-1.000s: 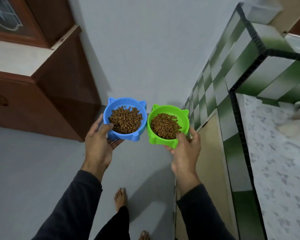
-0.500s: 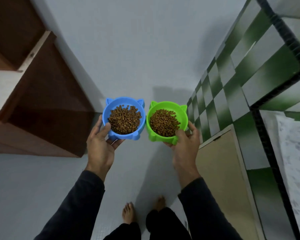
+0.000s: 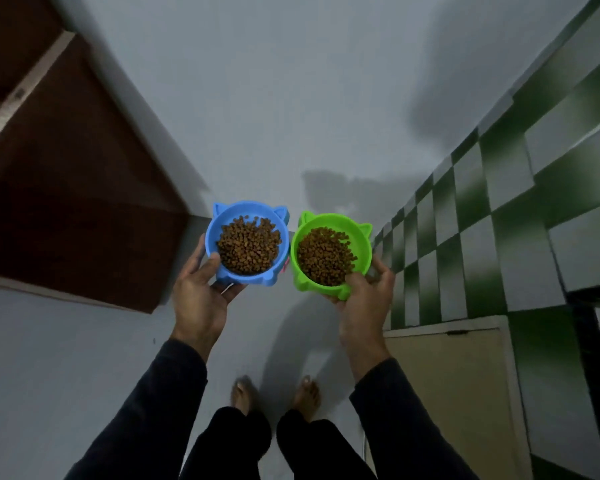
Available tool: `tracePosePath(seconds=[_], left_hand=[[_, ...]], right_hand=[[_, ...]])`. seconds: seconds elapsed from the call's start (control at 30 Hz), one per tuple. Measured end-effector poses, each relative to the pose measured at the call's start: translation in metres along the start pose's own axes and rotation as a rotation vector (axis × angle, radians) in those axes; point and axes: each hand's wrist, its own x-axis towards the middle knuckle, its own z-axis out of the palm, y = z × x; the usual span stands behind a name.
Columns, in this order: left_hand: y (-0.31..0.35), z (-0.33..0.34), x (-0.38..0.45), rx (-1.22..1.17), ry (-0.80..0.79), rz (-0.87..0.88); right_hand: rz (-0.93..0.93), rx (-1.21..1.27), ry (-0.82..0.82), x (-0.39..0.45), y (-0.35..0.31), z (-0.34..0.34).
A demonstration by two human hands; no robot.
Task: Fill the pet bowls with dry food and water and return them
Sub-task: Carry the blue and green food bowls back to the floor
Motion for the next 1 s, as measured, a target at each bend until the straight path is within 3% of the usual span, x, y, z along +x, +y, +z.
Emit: tracePosePath(seconds=[0.33, 1.0], left_hand=[[-0.096, -0.028, 0.115, 0.045, 0.056, -0.127], [-0.408, -0.158, 0.346, 0.087, 0.087, -0.21]], right_hand=[[0.096, -0.038, 0.075, 0.107, 0.103, -0.005], [0.177, -0.164, 0.161, 0.34, 0.423, -0.078]])
